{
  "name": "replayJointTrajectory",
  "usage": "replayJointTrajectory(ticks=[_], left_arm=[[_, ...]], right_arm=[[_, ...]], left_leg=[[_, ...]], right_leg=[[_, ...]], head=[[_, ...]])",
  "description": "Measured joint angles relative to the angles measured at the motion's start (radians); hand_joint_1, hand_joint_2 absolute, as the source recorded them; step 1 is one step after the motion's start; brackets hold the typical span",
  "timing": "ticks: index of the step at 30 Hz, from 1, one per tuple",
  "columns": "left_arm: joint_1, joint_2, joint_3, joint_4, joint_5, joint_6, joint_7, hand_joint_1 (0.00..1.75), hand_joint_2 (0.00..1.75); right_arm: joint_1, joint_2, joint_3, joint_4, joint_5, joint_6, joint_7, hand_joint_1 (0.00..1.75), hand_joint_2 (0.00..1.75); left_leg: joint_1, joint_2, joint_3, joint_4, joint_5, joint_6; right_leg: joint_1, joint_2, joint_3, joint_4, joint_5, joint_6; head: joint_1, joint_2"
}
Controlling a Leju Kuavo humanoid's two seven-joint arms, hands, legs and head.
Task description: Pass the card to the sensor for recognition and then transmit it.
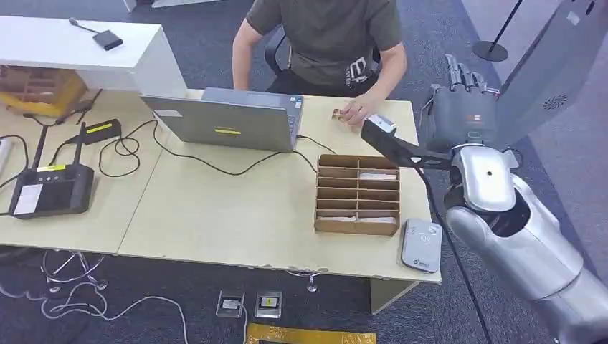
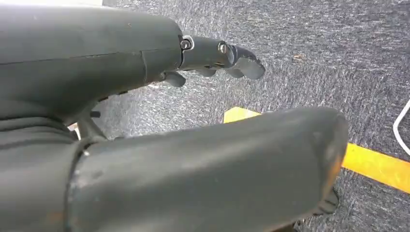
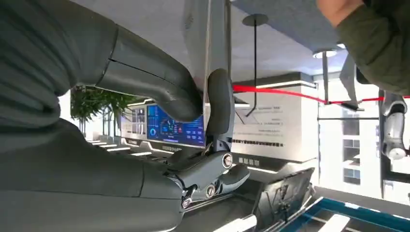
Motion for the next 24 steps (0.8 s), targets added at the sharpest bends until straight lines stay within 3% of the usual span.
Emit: replayJointTrajectory(ticks=[11, 15, 24], left_arm=[[0.0, -0.003, 0.011, 0.0, 0.022, 0.012, 0.0, 0.0, 0.0], [0.0, -0.005, 0.022, 0.0, 0.034, 0.028, 0.0, 0.0, 0.0], [0.001, -0.011, 0.048, 0.0, 0.061, 0.053, 0.0, 0.0, 0.0]], right_arm=[[-0.098, 0.103, 0.101, 0.164, -0.108, -0.071, -0.012, 1.75, 1.75], [-0.137, 0.152, 0.156, 0.225, -0.249, -0.105, -0.028, 1.75, 1.75], [-0.246, 0.263, 0.31, 0.333, -0.335, -0.13, -0.032, 1.75, 1.75]], left_leg=[[0.0, 0.0, 0.0, 0.0, 0.0, 0.0], [0.0, -0.001, 0.0, 0.0, 0.0, 0.0], [0.001, -0.001, -0.001, 0.0, 0.0, 0.0]], right_leg=[[0.0, 0.0, 0.0, 0.0, 0.0, 0.0], [0.0, -0.001, 0.0, 0.0, 0.0, 0.0], [0.001, -0.001, 0.0, 0.0, 0.0, 0.0]], head=[[0.0, 0.0], [0.0, 0.0], [0.0, 0.0]])
